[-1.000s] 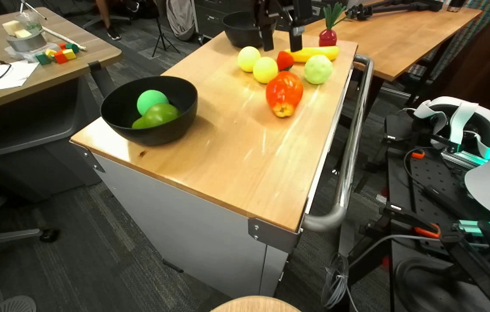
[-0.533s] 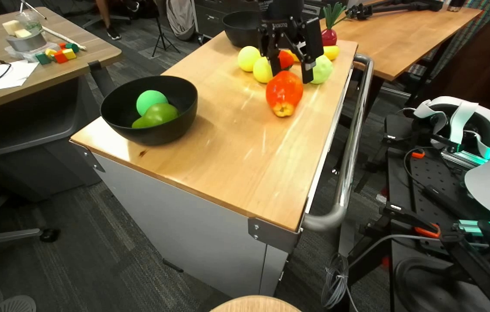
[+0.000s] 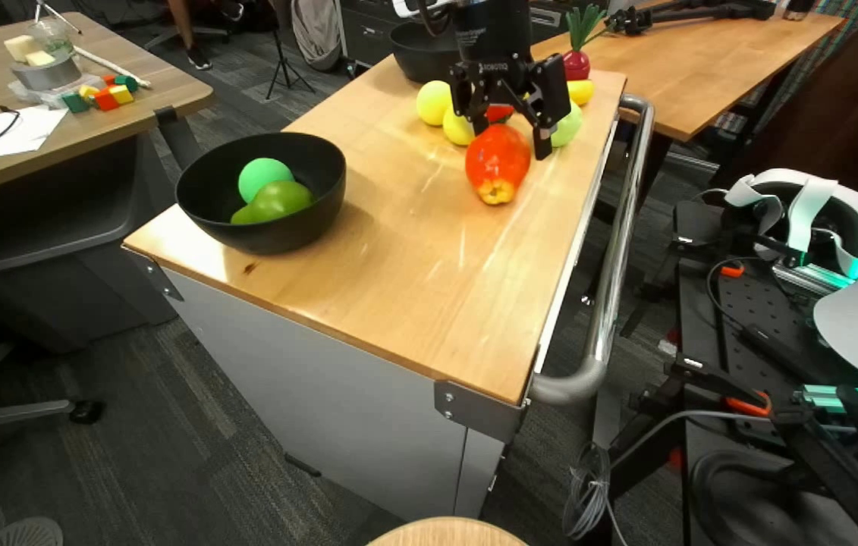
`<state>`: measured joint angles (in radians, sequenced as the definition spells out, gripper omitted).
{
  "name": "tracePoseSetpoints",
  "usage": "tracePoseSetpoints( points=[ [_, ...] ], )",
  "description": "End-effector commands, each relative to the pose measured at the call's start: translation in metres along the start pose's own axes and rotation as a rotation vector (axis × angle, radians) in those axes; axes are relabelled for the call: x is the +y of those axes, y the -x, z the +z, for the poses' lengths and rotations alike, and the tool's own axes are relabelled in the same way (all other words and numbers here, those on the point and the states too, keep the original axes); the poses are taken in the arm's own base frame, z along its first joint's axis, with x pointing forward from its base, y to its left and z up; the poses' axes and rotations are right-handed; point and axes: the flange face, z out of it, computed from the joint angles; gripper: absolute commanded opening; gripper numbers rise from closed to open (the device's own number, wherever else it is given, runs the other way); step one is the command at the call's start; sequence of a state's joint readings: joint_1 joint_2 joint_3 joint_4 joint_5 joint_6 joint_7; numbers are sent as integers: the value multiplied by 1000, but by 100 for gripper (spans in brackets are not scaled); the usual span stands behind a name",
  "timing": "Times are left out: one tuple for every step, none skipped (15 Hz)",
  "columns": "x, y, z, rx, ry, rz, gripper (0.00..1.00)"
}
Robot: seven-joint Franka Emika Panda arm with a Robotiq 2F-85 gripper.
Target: Put the fruits in the bowls
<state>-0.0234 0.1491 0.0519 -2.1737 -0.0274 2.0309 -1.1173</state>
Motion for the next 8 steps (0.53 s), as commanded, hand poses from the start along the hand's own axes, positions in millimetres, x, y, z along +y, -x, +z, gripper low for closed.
tracePoseSetpoints(
  points=[
    [0,-2,11,-29,54,-77,99],
    [1,-2,14,-28,58,-91,78],
    [1,-3,16,-25,58,-100,74],
    [1,-6,18,-14,57,-111,69],
    [-1,-8,18,-4,56,-124,65],
    [-3,-11,18,6,55,-139,76],
    [-4,-13,17,11,56,-153,84],
    [-6,-16,16,15,60,-171,90]
  ],
)
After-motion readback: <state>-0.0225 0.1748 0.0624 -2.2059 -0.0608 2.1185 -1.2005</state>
